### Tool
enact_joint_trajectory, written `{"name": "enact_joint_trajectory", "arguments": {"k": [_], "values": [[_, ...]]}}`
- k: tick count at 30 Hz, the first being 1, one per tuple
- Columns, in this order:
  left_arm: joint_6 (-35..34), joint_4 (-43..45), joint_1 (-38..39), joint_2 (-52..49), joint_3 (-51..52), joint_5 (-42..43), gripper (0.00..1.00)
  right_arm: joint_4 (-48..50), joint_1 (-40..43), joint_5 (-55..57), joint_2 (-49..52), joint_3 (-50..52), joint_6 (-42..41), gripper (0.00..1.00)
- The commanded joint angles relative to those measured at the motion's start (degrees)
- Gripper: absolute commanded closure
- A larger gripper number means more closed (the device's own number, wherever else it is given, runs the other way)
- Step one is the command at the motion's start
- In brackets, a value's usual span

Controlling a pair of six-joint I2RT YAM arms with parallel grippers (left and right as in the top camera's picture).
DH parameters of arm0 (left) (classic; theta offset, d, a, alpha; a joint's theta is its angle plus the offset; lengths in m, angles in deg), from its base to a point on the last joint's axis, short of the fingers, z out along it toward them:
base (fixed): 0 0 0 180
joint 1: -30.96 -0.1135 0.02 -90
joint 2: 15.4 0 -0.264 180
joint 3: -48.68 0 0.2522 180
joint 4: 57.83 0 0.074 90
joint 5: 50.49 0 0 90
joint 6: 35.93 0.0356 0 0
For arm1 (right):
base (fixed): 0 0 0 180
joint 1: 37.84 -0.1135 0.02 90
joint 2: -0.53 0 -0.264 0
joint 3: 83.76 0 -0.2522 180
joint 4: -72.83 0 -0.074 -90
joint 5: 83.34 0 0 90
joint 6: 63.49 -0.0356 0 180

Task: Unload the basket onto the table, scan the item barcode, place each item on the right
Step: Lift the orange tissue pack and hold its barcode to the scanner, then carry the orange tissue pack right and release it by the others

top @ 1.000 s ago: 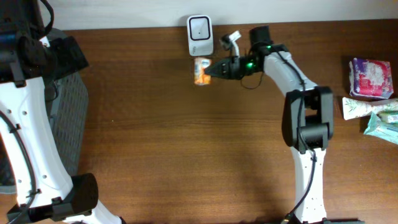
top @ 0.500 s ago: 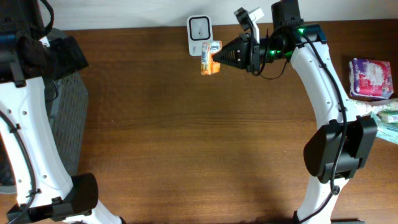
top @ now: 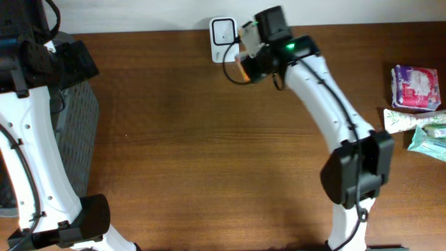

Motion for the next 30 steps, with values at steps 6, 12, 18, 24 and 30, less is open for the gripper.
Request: {"name": "enact_joint_trajectory", "arguments": {"k": [6, 12, 18, 24, 30], "values": [[0.48, -0.04, -0.11, 0.48, -0.68, -0.39, 0.01, 25.94, -1.42, 14.51, 4.37, -0.22, 1.9, 0.96], [0.48, -0.04, -0.11, 0.48, -0.68, -0.39, 0.01, 43.87, -1.38, 11.52, 10.64, -0.22, 14.25, 0.96], [0.48, -0.04, -0.11, 0.48, -0.68, -0.39, 0.01, 57.16, -1.38, 9.31, 19.3, -0.22, 17.05, 0.96], [0.48, -0.04, -0.11, 0.48, -0.68, -0.39, 0.01, 57.31, -1.36, 4.39, 20.76, -0.22, 17.92, 0.96], [0.48, -0.04, -0.11, 0.48, -0.68, -0.39, 0.01, 53.83, -1.05, 8.81, 20.7, -0.22, 21.14, 0.96]]}}
